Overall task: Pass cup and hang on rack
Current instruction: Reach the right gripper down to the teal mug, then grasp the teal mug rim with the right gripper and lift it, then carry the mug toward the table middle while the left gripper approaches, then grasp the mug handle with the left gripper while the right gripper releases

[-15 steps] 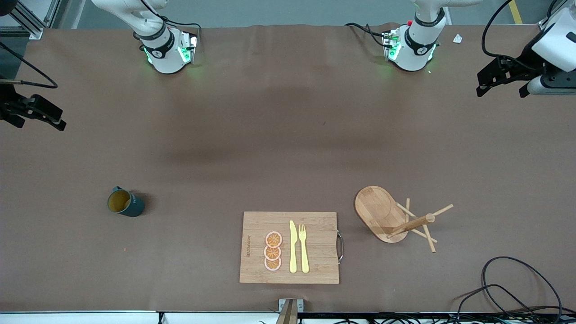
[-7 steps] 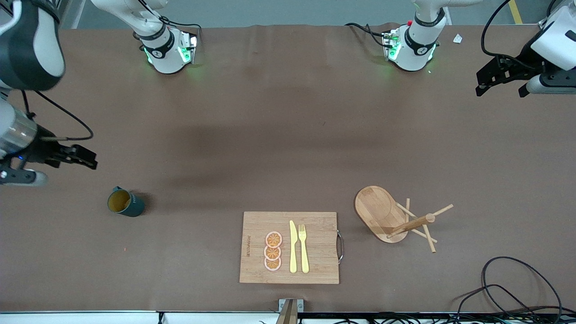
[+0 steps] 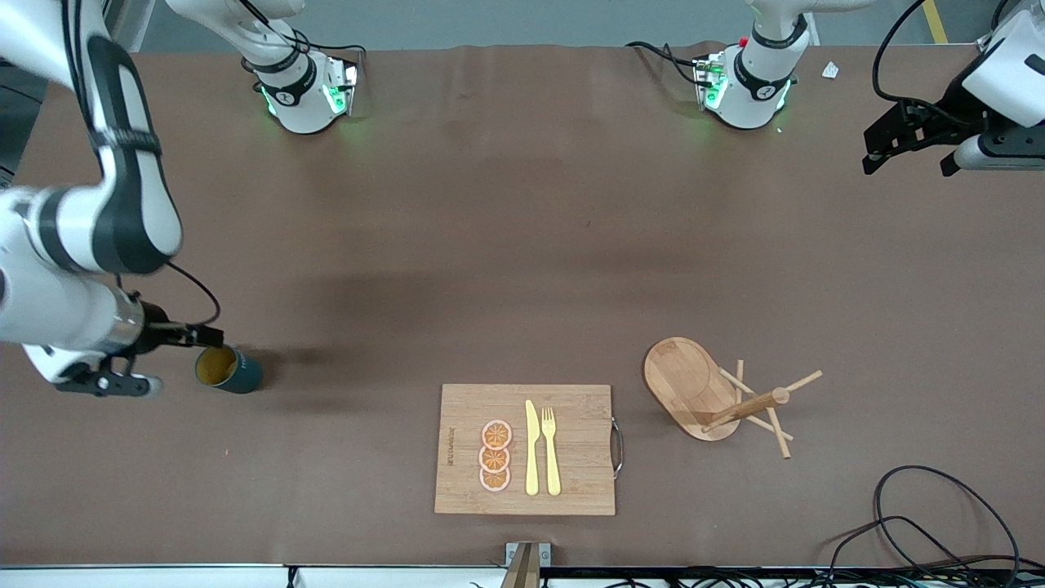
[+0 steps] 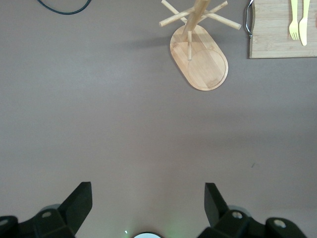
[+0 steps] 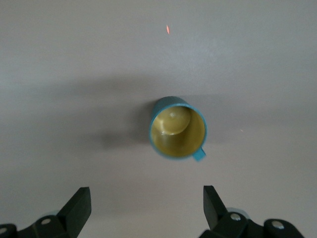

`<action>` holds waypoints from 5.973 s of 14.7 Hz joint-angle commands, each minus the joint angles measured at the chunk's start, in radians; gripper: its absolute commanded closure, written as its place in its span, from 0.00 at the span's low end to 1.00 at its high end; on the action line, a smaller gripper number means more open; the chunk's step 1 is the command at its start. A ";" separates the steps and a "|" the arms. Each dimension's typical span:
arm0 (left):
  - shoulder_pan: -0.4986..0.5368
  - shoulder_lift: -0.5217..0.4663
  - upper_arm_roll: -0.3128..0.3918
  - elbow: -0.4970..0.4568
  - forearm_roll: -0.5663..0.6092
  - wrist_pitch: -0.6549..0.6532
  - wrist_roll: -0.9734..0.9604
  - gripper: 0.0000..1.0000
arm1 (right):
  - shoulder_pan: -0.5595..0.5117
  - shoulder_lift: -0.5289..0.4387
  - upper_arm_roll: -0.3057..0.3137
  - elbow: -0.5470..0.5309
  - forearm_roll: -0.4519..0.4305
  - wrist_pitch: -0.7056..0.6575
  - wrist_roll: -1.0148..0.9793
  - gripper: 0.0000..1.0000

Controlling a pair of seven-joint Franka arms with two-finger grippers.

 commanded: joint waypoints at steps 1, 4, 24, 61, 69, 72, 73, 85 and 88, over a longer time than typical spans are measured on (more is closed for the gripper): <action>0.002 0.002 -0.003 0.019 -0.005 -0.010 0.004 0.00 | -0.012 0.088 0.008 0.018 0.010 0.070 0.016 0.00; 0.002 0.002 -0.003 0.017 -0.005 -0.007 0.004 0.00 | -0.009 0.149 0.008 0.018 0.010 0.181 0.016 0.05; -0.004 0.008 -0.003 0.014 -0.009 0.001 0.004 0.00 | 0.330 0.173 0.030 0.239 0.162 0.031 0.221 0.99; -0.294 0.474 -0.332 0.098 0.405 0.357 -1.127 0.01 | 0.168 -0.034 -0.062 0.261 0.125 -0.028 0.220 0.00; -0.536 0.771 -0.324 0.207 0.780 0.375 -1.711 0.07 | 0.048 -0.425 -0.062 -0.118 0.073 -0.026 0.005 0.00; -0.570 0.837 -0.321 0.210 0.894 0.383 -1.850 0.10 | 0.050 -0.493 -0.058 -0.145 0.038 -0.066 0.004 0.00; -0.578 0.856 -0.321 0.210 0.938 0.388 -1.899 0.10 | 0.051 -0.508 -0.058 -0.145 0.036 -0.080 0.004 0.00; -0.799 1.058 -0.096 0.306 1.005 0.438 -2.104 0.20 | 0.017 -0.487 -0.064 0.030 0.032 -0.244 0.010 0.00; -0.813 1.072 -0.077 0.304 1.005 0.441 -2.105 0.28 | 0.013 -0.489 -0.064 0.032 0.040 -0.242 0.011 0.00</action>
